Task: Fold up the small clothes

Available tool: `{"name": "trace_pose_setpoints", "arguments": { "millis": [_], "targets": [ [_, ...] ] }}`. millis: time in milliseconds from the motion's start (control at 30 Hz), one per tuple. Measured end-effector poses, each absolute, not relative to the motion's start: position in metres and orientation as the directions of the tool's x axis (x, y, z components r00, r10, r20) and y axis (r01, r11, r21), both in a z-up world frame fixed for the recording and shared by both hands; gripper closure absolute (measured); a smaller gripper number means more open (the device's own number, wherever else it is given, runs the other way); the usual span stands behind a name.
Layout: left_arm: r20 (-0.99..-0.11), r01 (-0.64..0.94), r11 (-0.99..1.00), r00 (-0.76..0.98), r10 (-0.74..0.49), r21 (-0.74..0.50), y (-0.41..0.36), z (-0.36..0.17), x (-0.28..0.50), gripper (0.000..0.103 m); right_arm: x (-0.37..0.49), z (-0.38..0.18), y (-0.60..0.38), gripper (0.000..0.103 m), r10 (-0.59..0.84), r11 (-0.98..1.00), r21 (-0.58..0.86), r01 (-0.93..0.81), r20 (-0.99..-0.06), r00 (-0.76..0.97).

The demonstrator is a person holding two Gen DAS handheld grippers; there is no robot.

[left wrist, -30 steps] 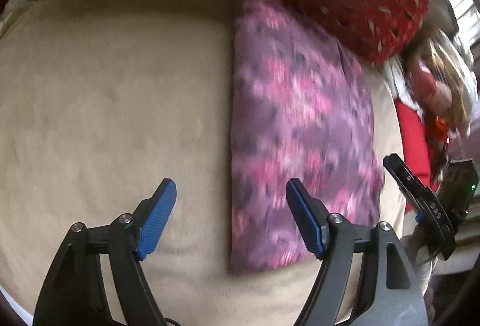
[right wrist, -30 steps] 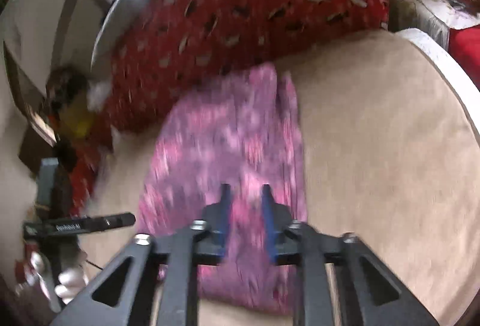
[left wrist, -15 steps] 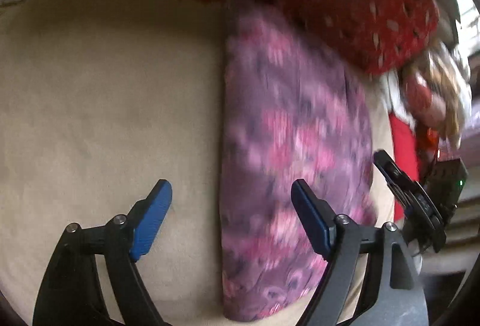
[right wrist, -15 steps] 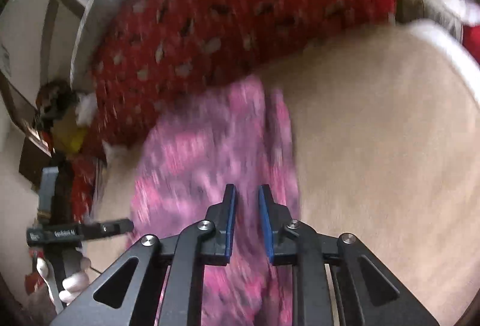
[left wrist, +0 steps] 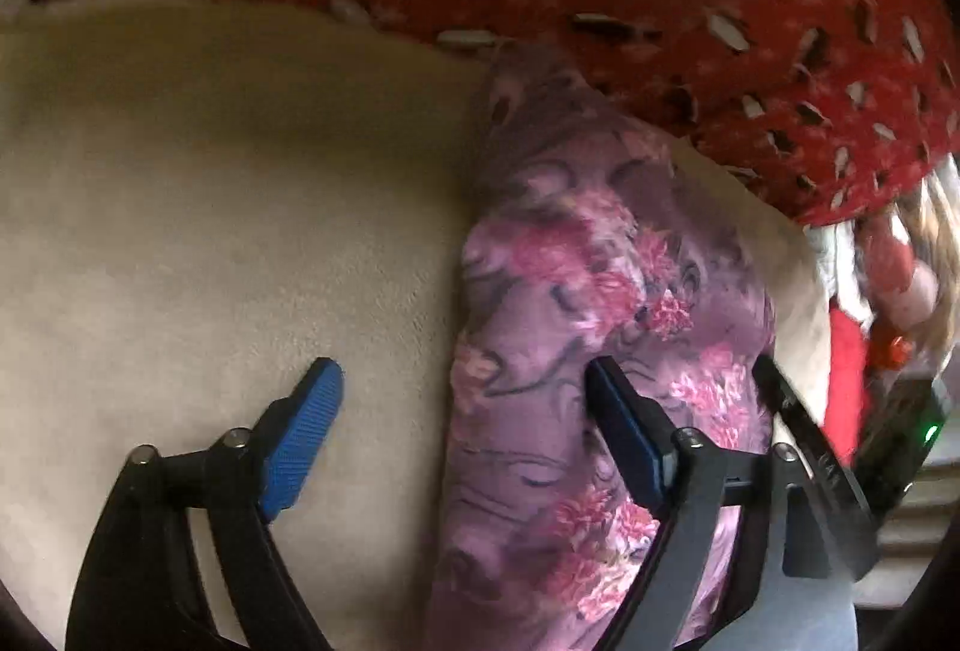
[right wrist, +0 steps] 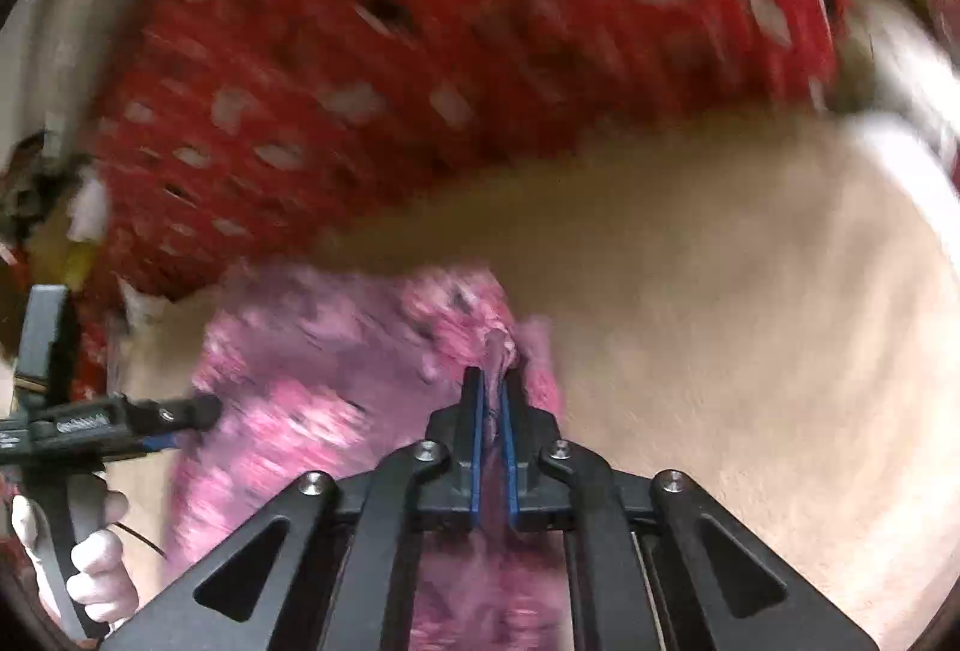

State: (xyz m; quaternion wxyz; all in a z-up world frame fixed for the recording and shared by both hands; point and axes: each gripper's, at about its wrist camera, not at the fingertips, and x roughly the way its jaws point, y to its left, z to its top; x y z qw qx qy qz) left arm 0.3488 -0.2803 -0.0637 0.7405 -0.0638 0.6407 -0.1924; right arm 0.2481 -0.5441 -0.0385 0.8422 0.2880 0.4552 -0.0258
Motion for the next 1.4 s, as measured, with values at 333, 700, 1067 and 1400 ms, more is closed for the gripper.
{"name": "trace_pose_setpoints", "arguments": {
  "millis": [333, 700, 1067, 1400],
  "targets": [
    [-0.887, 0.17, 0.903, 0.182, -0.423, -0.396, -0.244, -0.051, 0.323, 0.017, 0.217, 0.005, -0.523, 0.087, 0.263, 0.851, 0.508, 0.132, -0.63, 0.73],
    [-0.851, 0.268, 0.872, 0.232, -0.471, -0.41, -0.24, -0.023, 0.254, 0.017, 0.188, 0.01, -0.495, 0.08, 0.328, 0.874, 0.484, 0.052, -0.664, 0.672],
    [-0.918, 0.336, 0.917, 0.25, -0.309, -0.217, -0.26, -0.041, 0.211, 0.017, 0.139, 0.009, -0.486, 0.074, 0.248, 0.911, 0.401, 0.094, -0.718, 0.651],
    [-0.934, 0.325, 0.922, 0.212, -0.288, -0.211, -0.258, -0.046, 0.194, 0.017, 0.107, -0.005, -0.486, 0.076, 0.238, 0.905, 0.401, 0.142, -0.754, 0.613]
  ]
}}
